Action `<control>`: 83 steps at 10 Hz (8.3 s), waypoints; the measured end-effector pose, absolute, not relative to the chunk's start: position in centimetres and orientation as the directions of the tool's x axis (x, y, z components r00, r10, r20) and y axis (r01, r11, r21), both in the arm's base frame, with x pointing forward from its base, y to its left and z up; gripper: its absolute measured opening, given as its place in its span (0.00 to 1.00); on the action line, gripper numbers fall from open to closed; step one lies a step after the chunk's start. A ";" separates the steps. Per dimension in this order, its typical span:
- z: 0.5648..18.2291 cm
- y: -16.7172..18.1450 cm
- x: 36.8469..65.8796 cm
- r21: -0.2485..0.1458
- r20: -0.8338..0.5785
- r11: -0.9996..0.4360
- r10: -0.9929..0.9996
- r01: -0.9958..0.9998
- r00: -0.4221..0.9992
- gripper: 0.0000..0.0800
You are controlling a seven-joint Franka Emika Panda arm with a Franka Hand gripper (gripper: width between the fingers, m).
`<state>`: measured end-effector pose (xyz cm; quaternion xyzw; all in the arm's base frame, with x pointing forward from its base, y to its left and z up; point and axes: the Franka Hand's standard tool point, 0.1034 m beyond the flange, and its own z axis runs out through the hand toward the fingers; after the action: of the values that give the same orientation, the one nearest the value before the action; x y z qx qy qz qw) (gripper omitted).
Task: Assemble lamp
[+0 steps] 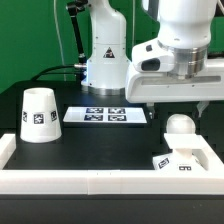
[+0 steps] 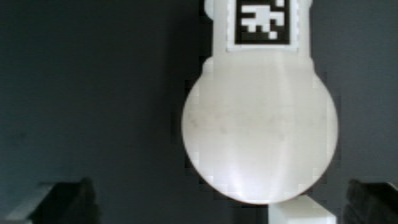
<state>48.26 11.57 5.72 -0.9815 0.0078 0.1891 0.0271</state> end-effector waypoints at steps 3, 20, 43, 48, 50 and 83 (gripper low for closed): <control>6.3 12.4 48.8 -0.061 -0.516 -0.998 0.034 0.003 0.856 0.87; 0.9 13.7 45.6 -0.024 -0.732 -1.000 0.012 -0.008 0.681 0.87; 13.0 7.5 56.0 -0.152 -0.338 -0.986 0.120 0.072 0.934 0.72; 13.2 6.6 57.8 -0.102 0.009 -0.992 0.072 0.073 0.997 0.72; 13.8 6.3 59.1 -0.070 0.187 -0.992 0.087 0.102 0.978 0.72; 11.6 10.1 61.2 0.050 0.435 -0.953 0.289 0.297 0.853 0.87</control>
Offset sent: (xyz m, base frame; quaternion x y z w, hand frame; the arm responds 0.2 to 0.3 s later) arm 0.0084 0.0205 0.0068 0.0941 -0.1542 -0.0431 0.9826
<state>61.22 10.06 11.62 -0.9624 -0.1523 -0.2246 0.0096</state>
